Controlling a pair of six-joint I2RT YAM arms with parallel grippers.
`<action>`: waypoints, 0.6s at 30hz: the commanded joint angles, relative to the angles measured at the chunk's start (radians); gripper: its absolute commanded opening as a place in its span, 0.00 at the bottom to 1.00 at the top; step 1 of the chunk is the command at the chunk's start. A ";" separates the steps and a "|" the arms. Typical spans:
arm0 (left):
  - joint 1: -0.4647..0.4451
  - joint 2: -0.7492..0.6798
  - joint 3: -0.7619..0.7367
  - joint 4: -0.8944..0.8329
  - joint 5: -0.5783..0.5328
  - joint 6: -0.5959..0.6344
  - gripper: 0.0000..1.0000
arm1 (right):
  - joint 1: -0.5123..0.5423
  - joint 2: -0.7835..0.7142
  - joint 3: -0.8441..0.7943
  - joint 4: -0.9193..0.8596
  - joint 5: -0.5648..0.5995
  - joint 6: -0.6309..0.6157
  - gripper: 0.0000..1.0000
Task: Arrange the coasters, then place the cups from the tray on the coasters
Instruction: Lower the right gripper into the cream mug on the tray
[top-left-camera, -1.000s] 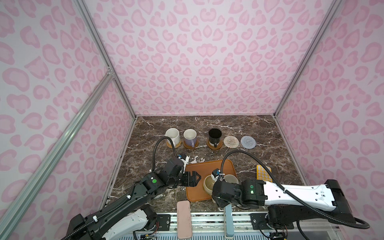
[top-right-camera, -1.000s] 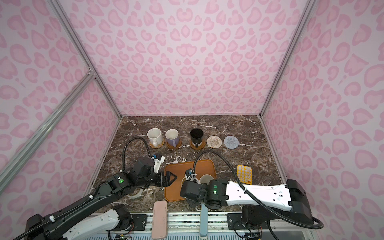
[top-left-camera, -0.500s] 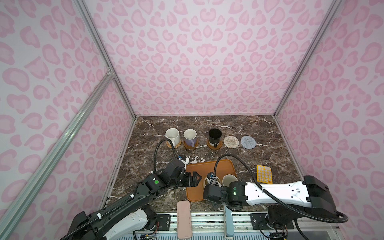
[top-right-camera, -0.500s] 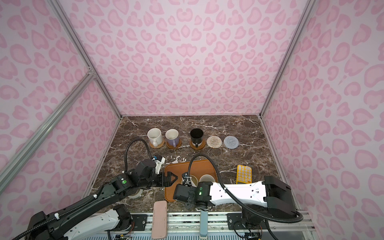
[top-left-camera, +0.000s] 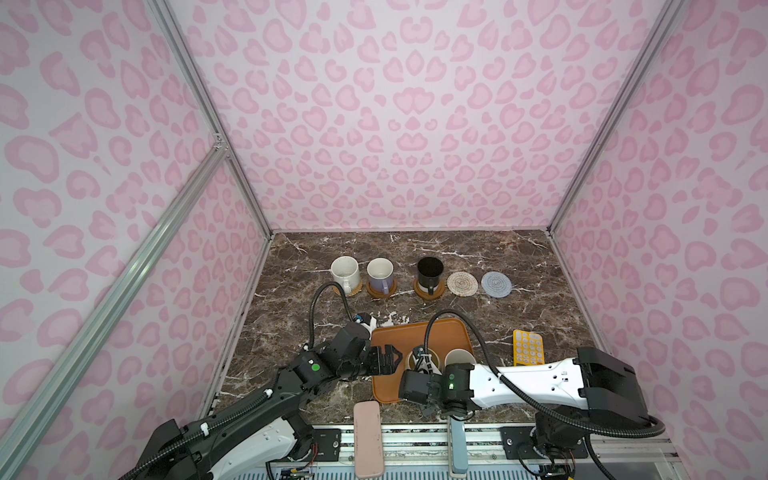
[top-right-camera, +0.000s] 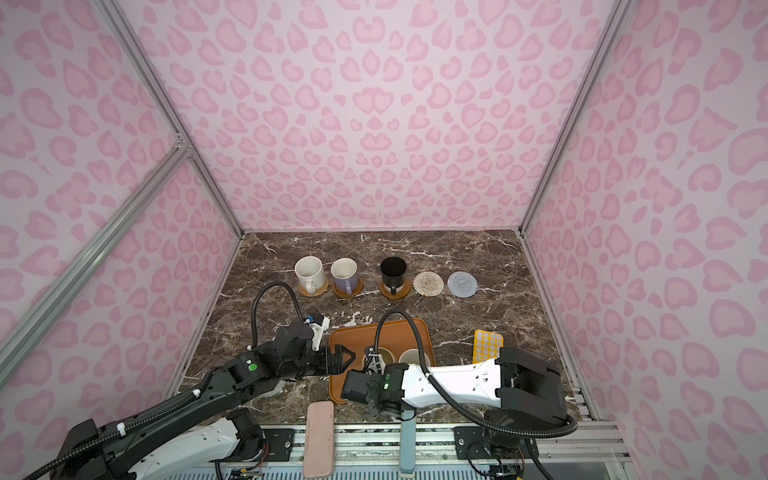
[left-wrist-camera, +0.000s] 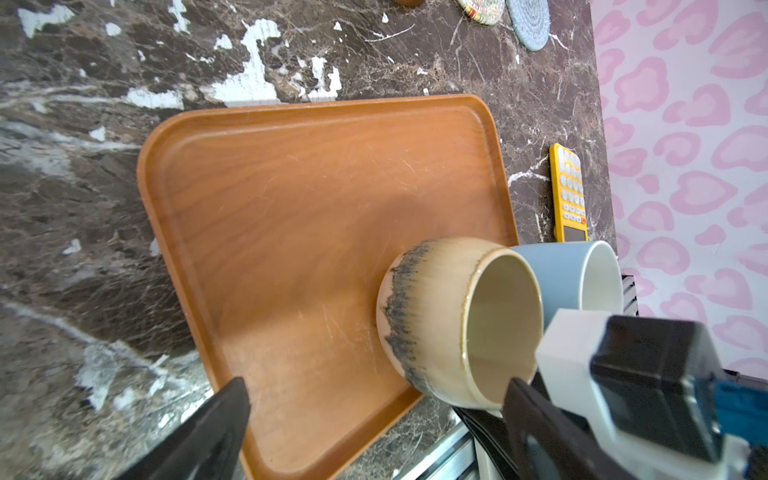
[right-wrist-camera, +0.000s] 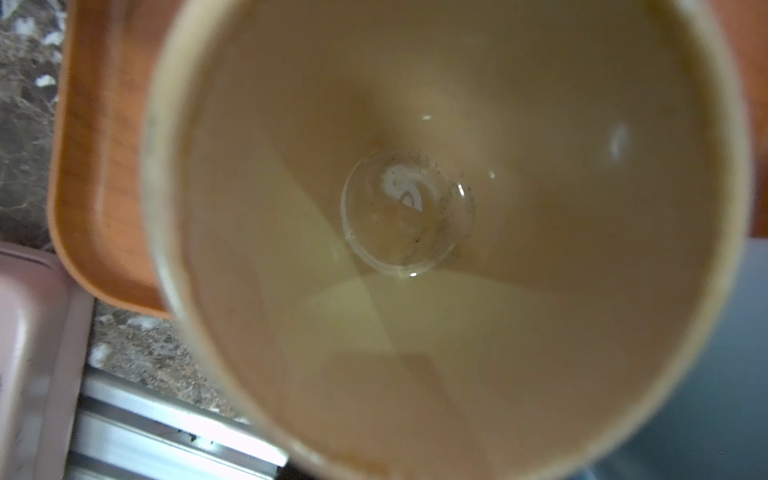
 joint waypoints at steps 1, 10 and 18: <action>0.000 -0.014 -0.007 0.013 -0.024 0.002 0.97 | -0.006 0.021 0.000 0.032 0.030 0.005 0.28; 0.001 -0.008 0.003 0.008 -0.024 0.008 0.97 | -0.016 0.037 0.007 0.044 0.048 0.002 0.13; 0.001 -0.011 0.003 0.027 -0.034 0.004 0.98 | -0.017 0.010 0.015 0.051 0.082 -0.021 0.00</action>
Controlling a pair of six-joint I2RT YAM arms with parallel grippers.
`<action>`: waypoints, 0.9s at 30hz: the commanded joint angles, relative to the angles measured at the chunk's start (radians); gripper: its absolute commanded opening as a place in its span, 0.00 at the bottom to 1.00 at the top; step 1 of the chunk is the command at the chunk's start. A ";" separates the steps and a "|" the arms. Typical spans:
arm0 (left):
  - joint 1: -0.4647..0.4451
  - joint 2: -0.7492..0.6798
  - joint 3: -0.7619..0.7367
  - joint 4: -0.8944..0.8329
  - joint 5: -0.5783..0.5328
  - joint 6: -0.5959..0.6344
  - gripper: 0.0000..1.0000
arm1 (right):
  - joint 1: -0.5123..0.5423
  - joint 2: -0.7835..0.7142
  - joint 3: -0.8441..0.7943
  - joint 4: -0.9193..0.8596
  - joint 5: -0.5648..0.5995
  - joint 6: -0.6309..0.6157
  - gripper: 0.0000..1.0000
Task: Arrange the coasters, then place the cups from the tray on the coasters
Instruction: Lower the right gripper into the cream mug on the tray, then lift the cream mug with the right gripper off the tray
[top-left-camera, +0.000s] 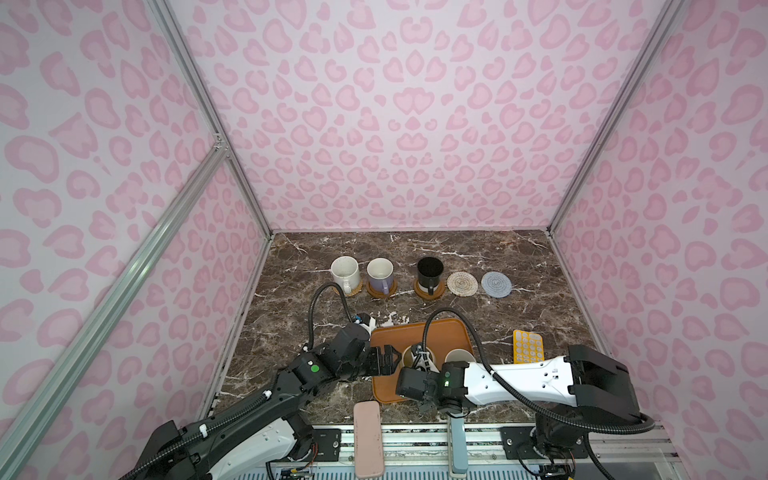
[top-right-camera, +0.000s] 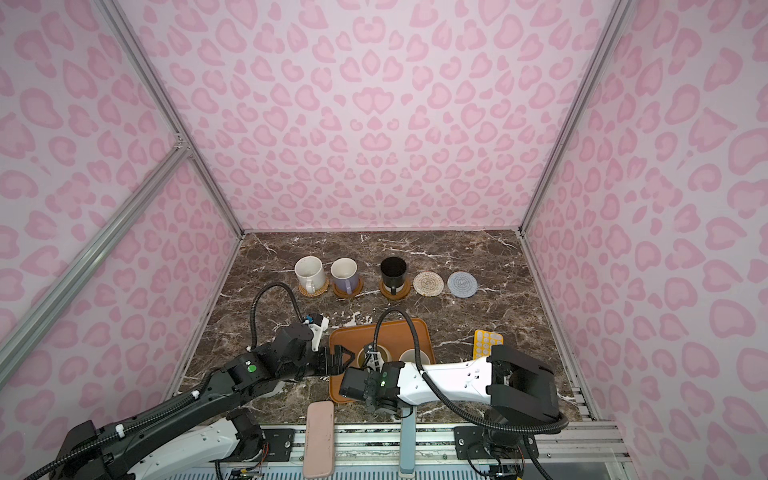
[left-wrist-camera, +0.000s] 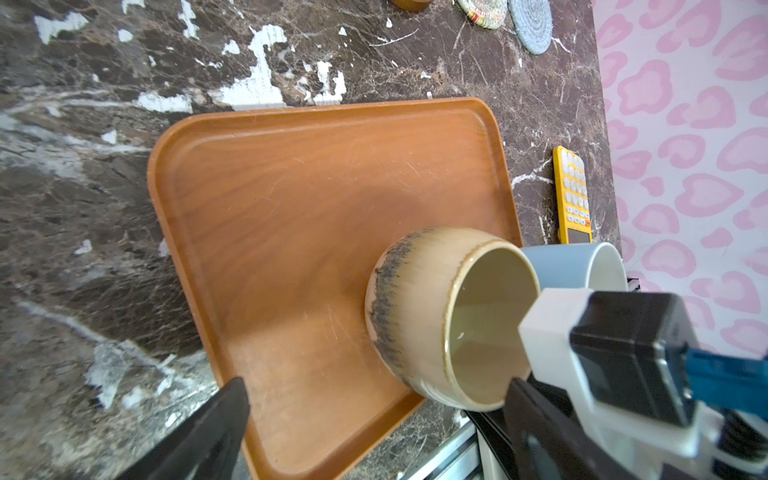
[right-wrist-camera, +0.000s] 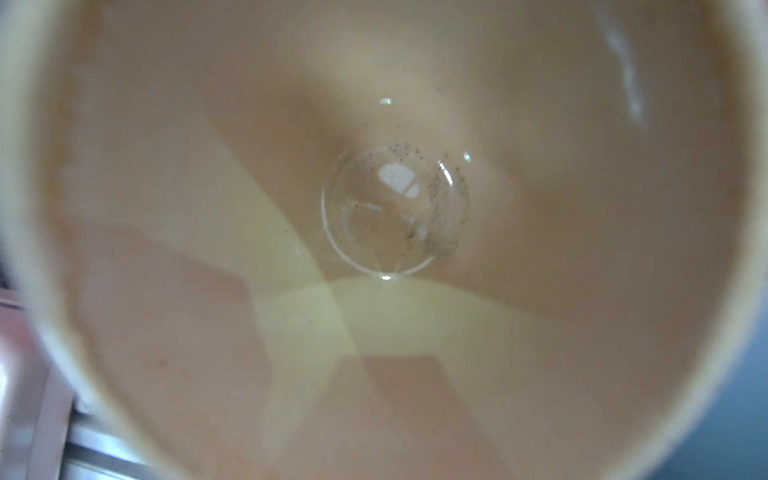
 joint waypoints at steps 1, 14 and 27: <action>0.000 -0.012 0.007 0.031 -0.016 -0.001 0.98 | -0.002 -0.019 0.016 0.010 0.070 -0.020 0.00; 0.002 -0.107 0.141 -0.014 -0.148 0.002 0.97 | -0.095 -0.099 0.127 -0.027 0.120 -0.167 0.00; 0.001 0.002 0.354 0.048 -0.135 0.103 0.97 | -0.326 -0.244 0.175 -0.065 0.096 -0.320 0.00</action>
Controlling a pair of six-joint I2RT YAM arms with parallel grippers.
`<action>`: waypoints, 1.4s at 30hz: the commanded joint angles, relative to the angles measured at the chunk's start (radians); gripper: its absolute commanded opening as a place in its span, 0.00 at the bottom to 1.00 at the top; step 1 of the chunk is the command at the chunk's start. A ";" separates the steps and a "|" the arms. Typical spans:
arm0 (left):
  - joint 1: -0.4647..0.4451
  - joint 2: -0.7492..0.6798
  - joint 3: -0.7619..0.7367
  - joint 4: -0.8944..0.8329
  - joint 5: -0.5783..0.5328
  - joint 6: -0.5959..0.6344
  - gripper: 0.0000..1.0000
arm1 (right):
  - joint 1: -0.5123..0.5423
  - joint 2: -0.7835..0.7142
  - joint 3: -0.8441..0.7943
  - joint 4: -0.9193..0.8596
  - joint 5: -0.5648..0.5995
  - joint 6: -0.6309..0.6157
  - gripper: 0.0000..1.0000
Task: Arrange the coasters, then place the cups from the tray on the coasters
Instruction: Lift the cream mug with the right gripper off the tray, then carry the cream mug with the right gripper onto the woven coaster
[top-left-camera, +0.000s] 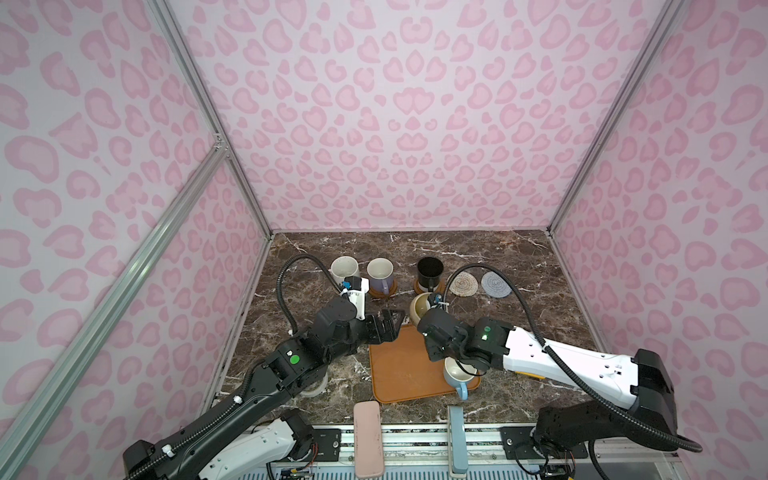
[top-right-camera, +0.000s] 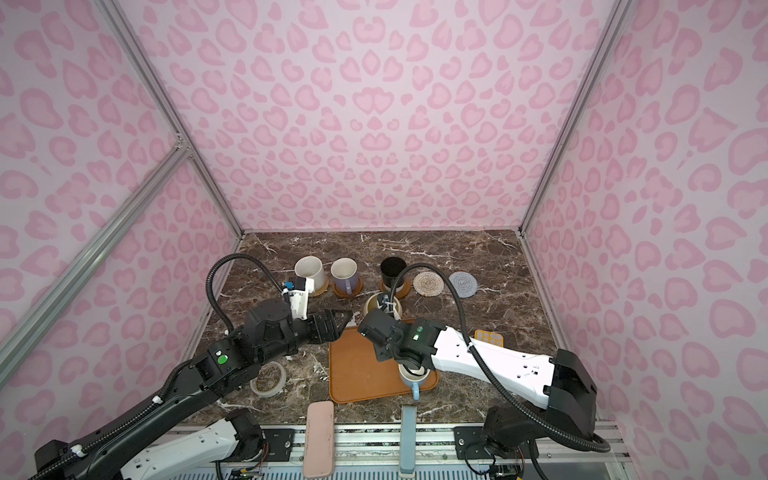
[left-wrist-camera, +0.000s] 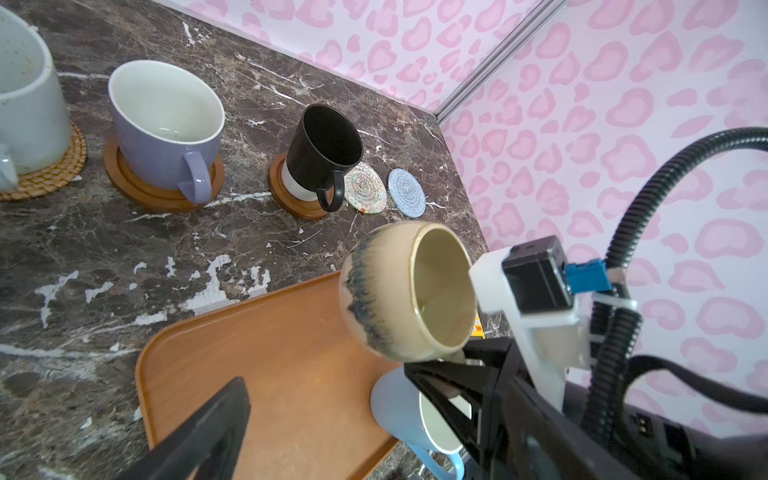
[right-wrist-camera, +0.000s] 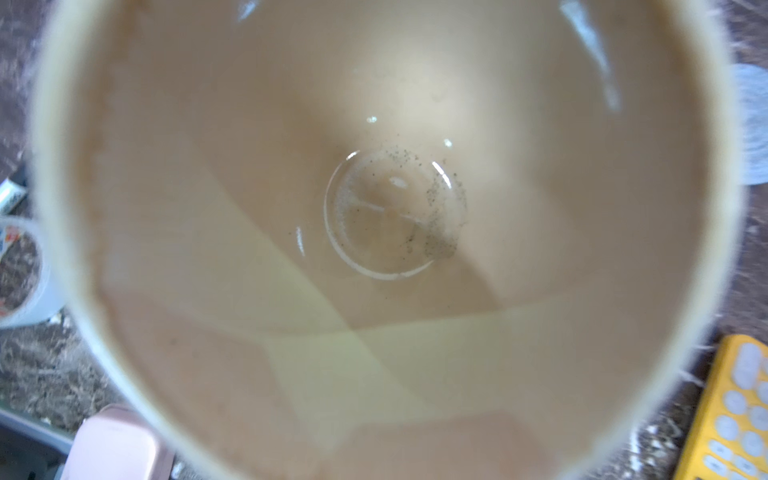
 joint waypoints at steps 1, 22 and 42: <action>0.001 0.046 0.049 0.057 0.012 0.043 0.97 | -0.059 -0.039 0.003 0.027 0.037 -0.062 0.00; 0.013 0.685 0.554 0.112 0.081 0.089 0.97 | -0.631 0.144 0.067 0.163 -0.190 -0.267 0.00; 0.079 0.971 0.732 0.118 0.098 0.047 0.97 | -0.708 0.519 0.299 0.200 -0.226 -0.368 0.00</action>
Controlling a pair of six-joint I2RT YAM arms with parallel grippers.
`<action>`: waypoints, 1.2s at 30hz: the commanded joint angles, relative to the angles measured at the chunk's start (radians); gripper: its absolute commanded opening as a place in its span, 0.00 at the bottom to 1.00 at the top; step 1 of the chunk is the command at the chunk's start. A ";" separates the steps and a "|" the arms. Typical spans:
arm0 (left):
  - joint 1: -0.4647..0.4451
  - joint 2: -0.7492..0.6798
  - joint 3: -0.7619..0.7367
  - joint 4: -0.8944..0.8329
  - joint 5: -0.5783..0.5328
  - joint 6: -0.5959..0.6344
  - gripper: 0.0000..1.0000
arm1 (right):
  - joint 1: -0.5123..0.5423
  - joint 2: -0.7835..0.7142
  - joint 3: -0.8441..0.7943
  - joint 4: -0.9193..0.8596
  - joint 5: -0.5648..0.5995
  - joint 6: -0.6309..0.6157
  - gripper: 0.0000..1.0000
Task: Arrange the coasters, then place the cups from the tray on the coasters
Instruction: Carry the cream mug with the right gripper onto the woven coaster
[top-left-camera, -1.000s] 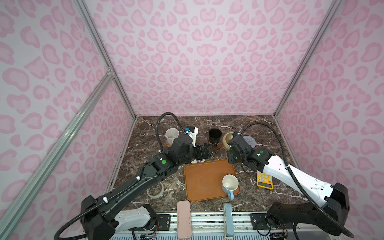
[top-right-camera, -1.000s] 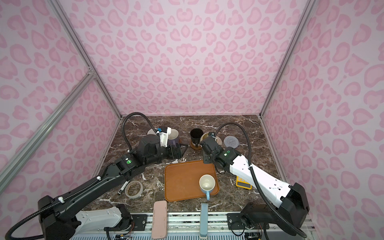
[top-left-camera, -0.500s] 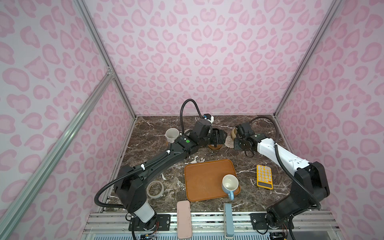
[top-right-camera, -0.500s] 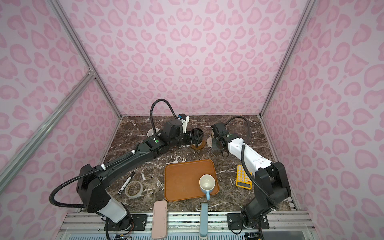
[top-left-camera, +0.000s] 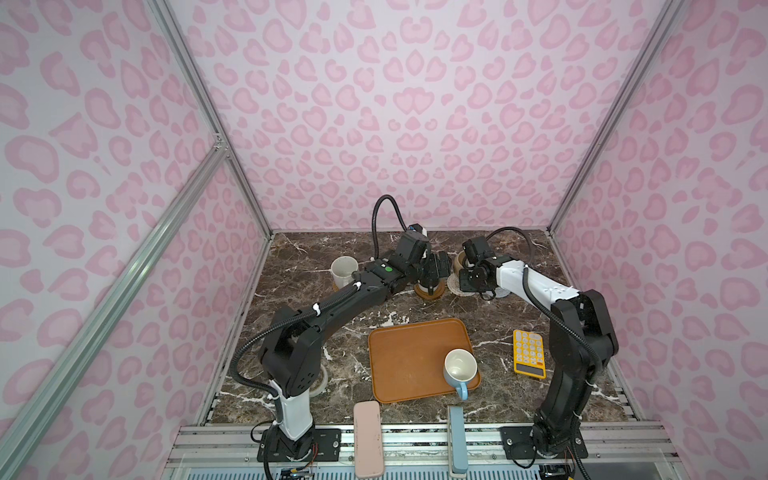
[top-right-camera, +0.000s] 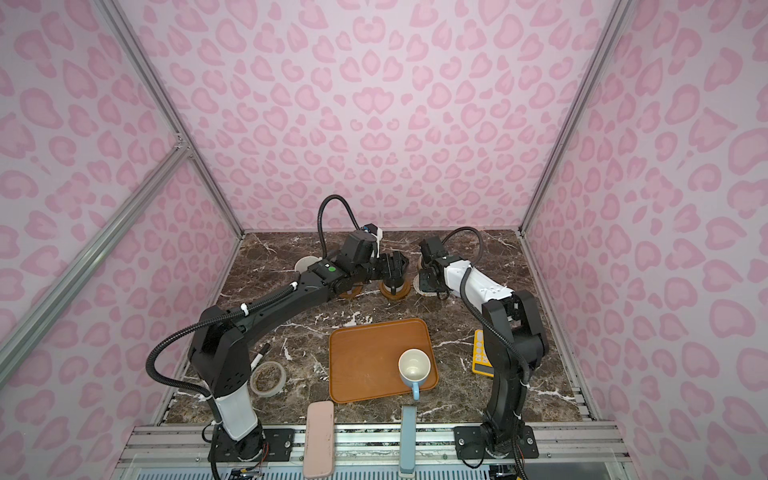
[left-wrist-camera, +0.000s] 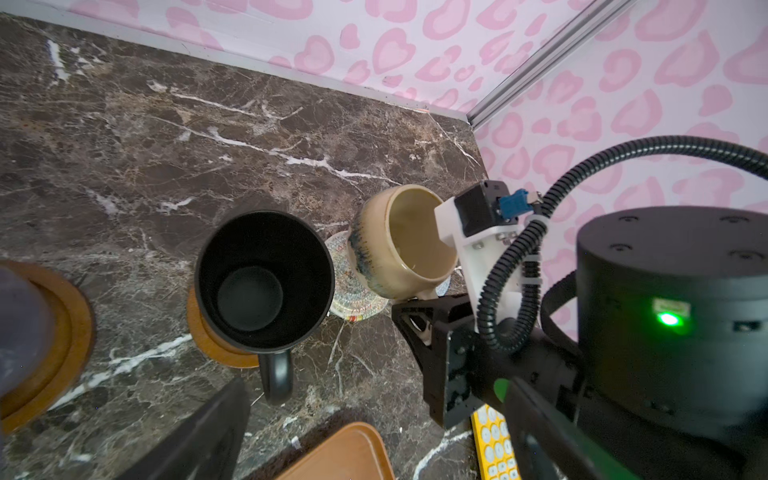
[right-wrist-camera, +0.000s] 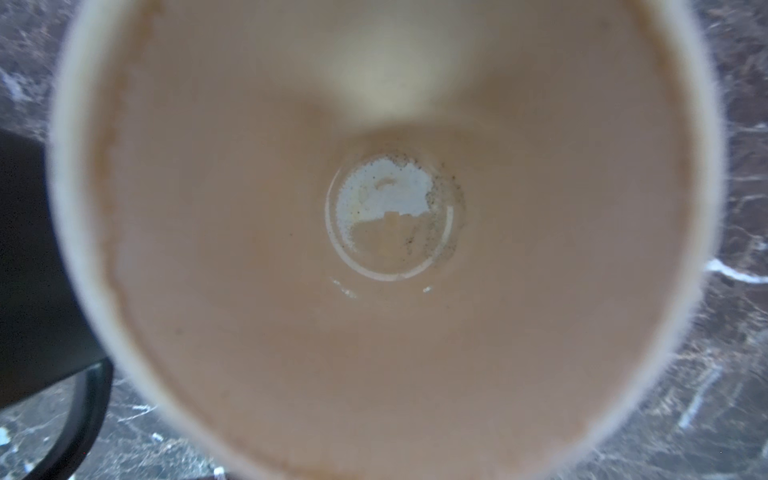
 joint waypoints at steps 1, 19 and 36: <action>0.001 0.025 0.026 0.015 0.017 -0.007 0.97 | -0.003 0.022 0.016 0.053 0.004 -0.026 0.00; 0.001 0.030 0.001 0.022 0.007 -0.016 0.97 | -0.002 0.052 -0.072 0.120 -0.047 -0.018 0.00; 0.001 -0.009 -0.042 0.052 0.018 -0.019 0.97 | 0.009 -0.021 -0.073 0.121 -0.010 -0.028 0.00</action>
